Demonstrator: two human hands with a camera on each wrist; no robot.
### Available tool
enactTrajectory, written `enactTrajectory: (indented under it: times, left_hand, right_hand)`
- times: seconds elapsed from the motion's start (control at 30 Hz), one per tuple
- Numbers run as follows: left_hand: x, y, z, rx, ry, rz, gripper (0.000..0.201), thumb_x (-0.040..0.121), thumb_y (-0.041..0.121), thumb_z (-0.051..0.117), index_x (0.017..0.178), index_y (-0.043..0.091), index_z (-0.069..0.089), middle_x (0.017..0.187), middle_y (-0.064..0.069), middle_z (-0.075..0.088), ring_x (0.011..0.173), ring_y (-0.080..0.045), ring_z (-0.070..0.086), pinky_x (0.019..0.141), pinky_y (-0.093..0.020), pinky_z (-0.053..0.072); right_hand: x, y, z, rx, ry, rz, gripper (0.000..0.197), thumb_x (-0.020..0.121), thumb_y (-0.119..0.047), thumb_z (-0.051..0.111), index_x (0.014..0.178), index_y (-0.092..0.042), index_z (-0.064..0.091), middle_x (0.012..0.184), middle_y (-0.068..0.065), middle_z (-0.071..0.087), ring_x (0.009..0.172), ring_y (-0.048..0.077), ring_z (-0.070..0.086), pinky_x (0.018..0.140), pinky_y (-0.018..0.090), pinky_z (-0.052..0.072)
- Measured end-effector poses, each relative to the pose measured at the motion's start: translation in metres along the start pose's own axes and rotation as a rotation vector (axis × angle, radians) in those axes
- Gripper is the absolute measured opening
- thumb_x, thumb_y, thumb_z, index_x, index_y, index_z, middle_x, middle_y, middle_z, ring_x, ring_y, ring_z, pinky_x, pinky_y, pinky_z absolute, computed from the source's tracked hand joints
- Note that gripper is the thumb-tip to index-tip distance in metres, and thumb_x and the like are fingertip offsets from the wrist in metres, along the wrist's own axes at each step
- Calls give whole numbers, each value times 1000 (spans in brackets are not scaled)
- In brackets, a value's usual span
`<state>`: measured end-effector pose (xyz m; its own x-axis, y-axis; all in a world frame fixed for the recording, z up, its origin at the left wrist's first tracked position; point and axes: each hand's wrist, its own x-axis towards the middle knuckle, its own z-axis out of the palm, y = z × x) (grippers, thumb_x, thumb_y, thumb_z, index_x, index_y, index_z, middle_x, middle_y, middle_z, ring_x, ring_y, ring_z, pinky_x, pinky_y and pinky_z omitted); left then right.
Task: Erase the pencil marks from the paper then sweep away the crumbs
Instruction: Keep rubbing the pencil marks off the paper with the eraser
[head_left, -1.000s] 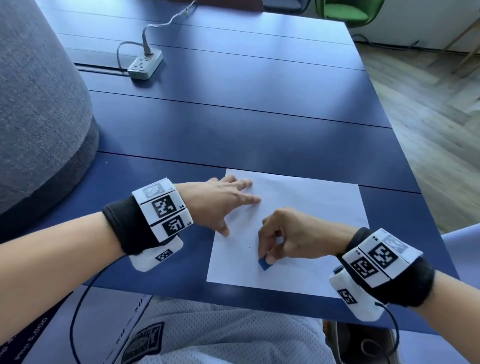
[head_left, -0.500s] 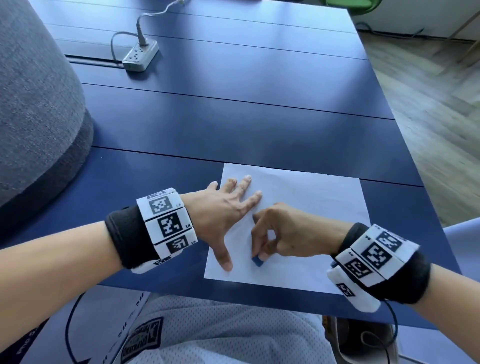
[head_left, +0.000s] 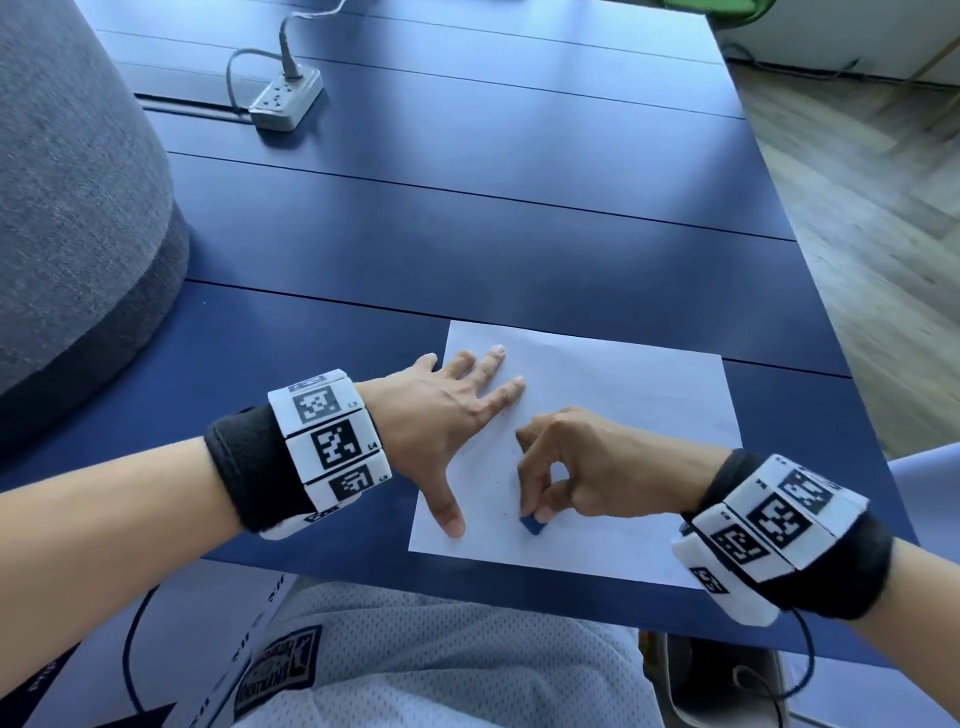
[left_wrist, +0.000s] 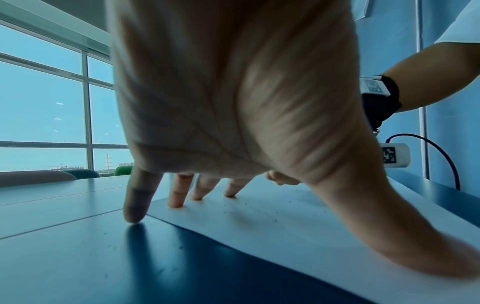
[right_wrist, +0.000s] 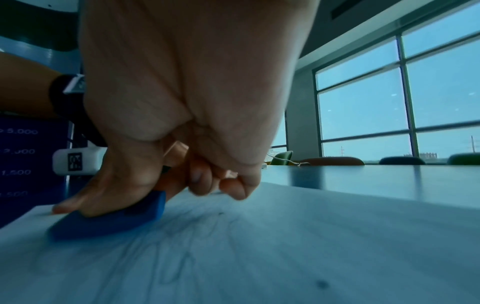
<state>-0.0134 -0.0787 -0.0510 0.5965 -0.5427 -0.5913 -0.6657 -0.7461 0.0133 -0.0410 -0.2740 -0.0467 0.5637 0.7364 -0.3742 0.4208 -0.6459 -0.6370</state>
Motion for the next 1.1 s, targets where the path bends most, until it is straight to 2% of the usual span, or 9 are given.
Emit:
enactTrajectory:
  times: [0.13, 0.33, 0.4, 0.57, 0.67, 0.83, 0.9, 1.0, 1.1]
  left_hand:
    - [-1, 0, 1, 37, 20, -14, 155, 49, 82, 73, 153, 12, -18, 160, -11, -23, 149, -30, -4, 119, -53, 6]
    - [-2, -1, 4, 38, 39, -19, 157, 48, 86, 70, 152, 7, -18, 161, -8, -23, 150, -26, -5, 119, -55, 5]
    - [-3, 0, 3, 33, 42, -18, 157, 48, 85, 70, 152, 8, -18, 161, -7, -24, 150, -25, -6, 119, -56, 4]
    - [-4, -1, 3, 21, 41, -17, 157, 49, 83, 72, 152, 7, -20, 160, -6, -25, 150, -24, -7, 117, -60, 1]
    - [-4, 0, 3, 19, 43, -15, 157, 49, 83, 71, 152, 8, -19, 160, -6, -25, 150, -24, -7, 116, -63, 3]
    - [-5, -4, 7, -18, 64, -7, 159, 46, 86, 70, 151, 9, -23, 160, -3, -25, 150, -19, -9, 116, -62, 4]
    - [-5, -6, 7, -41, 60, -15, 160, 46, 85, 71, 150, 9, -24, 160, -4, -26, 150, -18, -12, 116, -63, 2]
    - [-5, -6, 5, -33, 53, -17, 160, 46, 85, 71, 151, 7, -22, 160, -6, -25, 150, -18, -12, 113, -68, -2]
    - [-5, -5, 3, 0, 44, -20, 161, 45, 88, 68, 151, 5, -20, 161, -9, -23, 149, -18, -15, 107, -74, -8]
  right_hand:
    - [-3, -1, -6, -56, -43, 44, 17, 76, -7, 75, 82, -23, 78, 71, -12, 56, 77, 10, 55, 67, 15, 42]
    - [27, 22, -21, 91, 441, 158, 12, 76, -11, 74, 79, -22, 75, 68, -1, 67, 62, 5, 60, 55, 13, 37]
    - [22, 22, -22, 131, 425, 177, 10, 77, -11, 73, 80, -20, 75, 66, 0, 67, 56, 2, 56, 53, 10, 36]
    - [9, 12, -16, 127, 128, 213, 9, 76, -15, 77, 83, -21, 75, 71, 1, 67, 59, 7, 52, 56, 18, 41]
    - [26, 19, -29, 105, 279, 289, 9, 77, -21, 77, 83, -26, 73, 64, -9, 63, 56, 3, 53, 60, 21, 41]
    - [51, 37, -46, 204, 559, 401, 9, 75, -25, 78, 81, -28, 72, 62, -12, 61, 62, -1, 53, 87, 38, 47]
    - [49, 36, -43, 226, 587, 409, 6, 76, -21, 76, 77, -26, 73, 62, -11, 62, 60, 0, 54, 83, 34, 49]
    - [40, 27, -34, 217, 463, 349, 8, 79, -16, 75, 77, -23, 73, 61, -10, 63, 56, 4, 55, 62, 21, 44]
    - [42, 26, -37, 190, 400, 341, 8, 78, -17, 75, 76, -25, 74, 61, -10, 63, 57, 4, 56, 67, 23, 44]
